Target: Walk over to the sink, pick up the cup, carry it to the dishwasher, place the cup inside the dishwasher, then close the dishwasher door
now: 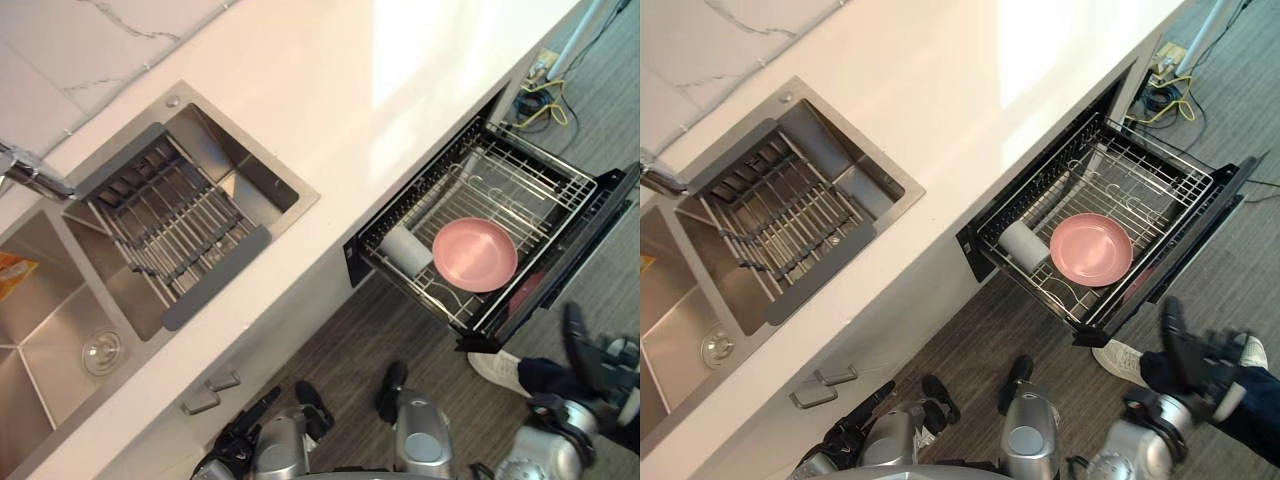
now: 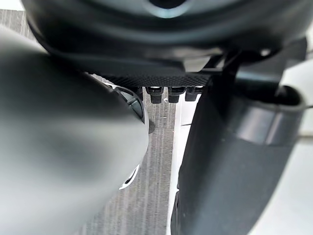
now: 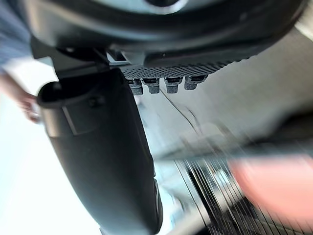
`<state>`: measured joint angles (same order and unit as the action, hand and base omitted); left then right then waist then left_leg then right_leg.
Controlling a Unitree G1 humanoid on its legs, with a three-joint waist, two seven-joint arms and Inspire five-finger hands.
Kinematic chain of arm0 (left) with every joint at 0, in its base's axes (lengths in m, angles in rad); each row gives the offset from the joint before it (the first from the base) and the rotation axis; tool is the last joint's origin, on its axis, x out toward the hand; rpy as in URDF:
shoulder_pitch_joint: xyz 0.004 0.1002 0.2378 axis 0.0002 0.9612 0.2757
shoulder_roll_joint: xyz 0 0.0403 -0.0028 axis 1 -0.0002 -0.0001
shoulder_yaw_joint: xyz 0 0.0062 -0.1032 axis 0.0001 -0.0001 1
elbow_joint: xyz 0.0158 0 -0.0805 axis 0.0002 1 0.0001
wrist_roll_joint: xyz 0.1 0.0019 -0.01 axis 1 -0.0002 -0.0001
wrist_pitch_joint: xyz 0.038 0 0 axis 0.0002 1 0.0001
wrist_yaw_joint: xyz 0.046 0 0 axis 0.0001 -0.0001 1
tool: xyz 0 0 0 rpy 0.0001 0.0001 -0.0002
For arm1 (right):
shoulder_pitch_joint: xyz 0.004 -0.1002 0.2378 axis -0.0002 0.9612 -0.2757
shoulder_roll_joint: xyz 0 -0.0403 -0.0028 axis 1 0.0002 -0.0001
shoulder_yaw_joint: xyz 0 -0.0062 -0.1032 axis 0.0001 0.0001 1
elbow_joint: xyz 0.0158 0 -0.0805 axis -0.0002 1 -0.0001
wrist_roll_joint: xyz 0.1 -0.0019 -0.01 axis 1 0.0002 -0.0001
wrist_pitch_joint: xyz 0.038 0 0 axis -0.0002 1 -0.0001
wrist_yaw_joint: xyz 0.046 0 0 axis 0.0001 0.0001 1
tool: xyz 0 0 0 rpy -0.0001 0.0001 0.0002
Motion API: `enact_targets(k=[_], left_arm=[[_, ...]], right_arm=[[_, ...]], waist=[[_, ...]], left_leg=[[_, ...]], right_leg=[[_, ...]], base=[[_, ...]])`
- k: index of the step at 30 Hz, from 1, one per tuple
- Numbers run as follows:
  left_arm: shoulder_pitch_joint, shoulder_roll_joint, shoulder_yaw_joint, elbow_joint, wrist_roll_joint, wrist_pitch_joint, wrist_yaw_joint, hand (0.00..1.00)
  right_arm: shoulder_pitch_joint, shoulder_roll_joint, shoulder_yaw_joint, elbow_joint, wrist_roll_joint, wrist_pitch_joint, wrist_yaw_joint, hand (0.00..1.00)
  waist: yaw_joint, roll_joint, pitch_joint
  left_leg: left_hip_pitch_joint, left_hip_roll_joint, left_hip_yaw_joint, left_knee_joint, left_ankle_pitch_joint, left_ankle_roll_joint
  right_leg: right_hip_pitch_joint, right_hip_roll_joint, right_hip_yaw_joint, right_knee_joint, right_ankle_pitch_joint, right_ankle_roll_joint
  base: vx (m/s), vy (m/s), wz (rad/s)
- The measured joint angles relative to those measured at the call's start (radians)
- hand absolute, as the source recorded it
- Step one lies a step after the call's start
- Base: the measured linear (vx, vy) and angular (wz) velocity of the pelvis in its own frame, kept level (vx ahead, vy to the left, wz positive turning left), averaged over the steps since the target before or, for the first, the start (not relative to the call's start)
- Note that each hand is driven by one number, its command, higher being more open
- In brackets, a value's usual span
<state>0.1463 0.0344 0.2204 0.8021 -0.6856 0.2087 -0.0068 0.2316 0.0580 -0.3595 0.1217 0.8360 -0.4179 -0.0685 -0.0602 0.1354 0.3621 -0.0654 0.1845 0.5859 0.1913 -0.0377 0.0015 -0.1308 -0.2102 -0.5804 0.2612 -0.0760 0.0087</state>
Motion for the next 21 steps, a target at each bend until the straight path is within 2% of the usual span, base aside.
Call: enact_targets(k=[3, 7, 10, 13, 14, 16, 17, 19, 21], left_arm=[[0.011, -0.004, 0.0, 0.017, 0.0, -0.015, 0.001, 1.0], [0.016, -0.006, -0.004, 0.038, 0.002, -0.021, 0.0, 1.0], [0.021, -0.009, -0.014, 0.066, 0.017, -0.022, -0.007, 1.0], [0.021, -0.008, -0.013, 0.068, 0.018, -0.021, -0.024, 1.0], [0.021, -0.007, -0.014, 0.068, 0.018, -0.021, -0.03, 1.0], [0.021, -0.008, -0.017, 0.069, 0.019, -0.021, -0.043, 1.0], [0.022, -0.012, -0.027, 0.084, 0.026, -0.021, -0.053, 1.0], [0.023, -0.014, -0.029, 0.103, 0.04, -0.021, -0.065, 1.0], [0.039, -0.021, -0.03, 0.119, 0.04, -0.019, -0.073, 1.0]], right_arm=[[0.004, -0.02, -0.011, 0.068, 0.057, 0.019, 0.069, 1.0], [-0.064, -0.086, -0.012, 0.207, 0.172, 0.024, 0.088, 1.0], [-0.145, -0.139, -0.029, 0.333, 0.202, 0.056, 0.08, 1.0], [-0.219, -0.158, -0.029, 0.377, 0.2, 0.074, 0.051, 1.0], [-0.262, -0.167, -0.026, 0.389, 0.199, 0.098, 0.031, 1.0], [-0.317, -0.193, -0.009, 0.416, 0.197, 0.133, 0.005, 1.0], [-0.38, -0.23, 0.025, 0.441, 0.191, 0.164, -0.022, 1.0], [-0.424, -0.255, 0.047, 0.455, 0.19, 0.182, -0.04, 1.0], [-0.497, -0.298, 0.094, 0.456, 0.181, 0.211, -0.046, 1.0]], waist=[[-0.003, -0.002, -0.01], [0.008, -0.01, -0.023], [0.021, -0.008, -0.037], [0.024, -0.007, -0.038], [0.031, -0.006, -0.039], [0.048, 0.004, -0.045], [0.066, 0.022, -0.05], [0.076, 0.036, -0.052], [0.089, 0.06, -0.057]], left_leg=[[0.035, -0.013, 0.035, -0.049, 0.012, -0.01], [0.06, -0.047, 0.005, -0.1, 0.047, -0.015], [0.067, -0.067, -0.035, -0.132, 0.072, -0.006], [0.064, -0.073, -0.064, -0.148, 0.095, 0.0], [0.064, -0.074, -0.072, -0.152, 0.103, 0.0], [0.058, -0.07, -0.085, -0.157, 0.11, 0.001], [0.048, -0.065, -0.102, -0.161, 0.105, -0.001], [0.043, -0.063, -0.116, -0.16, 0.106, -0.002], [0.022, -0.055, -0.134, -0.16, 0.107, -0.006]], right_leg=[[0.032, -0.024, -0.04, -0.001, -0.001, 0.009], [0.062, -0.045, -0.074, -0.004, 0.01, 0.02], [0.086, -0.055, -0.116, -0.009, 0.012, 0.026], [0.096, -0.059, -0.145, -0.008, 0.01, 0.026], [0.098, -0.06, -0.153, -0.007, 0.004, 0.028], [0.099, -0.057, -0.164, -0.005, 0.0, 0.03], [0.099, -0.05, -0.169, -0.005, 0.0, 0.03], [0.099, -0.046, -0.173, -0.004, 0.0, 0.03], [0.09, -0.036, -0.191, -0.007, -0.003, 0.025]], base=[[0.01, 0.046, 0.45], [0.01, 0.069, 0.26], [0.01, 0.046, 0.42], [-0.04, 0.023, 0.32], [-0.11, 0.018, 0.2], [-0.14, 0.014, 0.17], [-0.13, 0.007, 0.13], [-0.11, 0.003, 0.09], [-0.1, -0.02, 0.17]])
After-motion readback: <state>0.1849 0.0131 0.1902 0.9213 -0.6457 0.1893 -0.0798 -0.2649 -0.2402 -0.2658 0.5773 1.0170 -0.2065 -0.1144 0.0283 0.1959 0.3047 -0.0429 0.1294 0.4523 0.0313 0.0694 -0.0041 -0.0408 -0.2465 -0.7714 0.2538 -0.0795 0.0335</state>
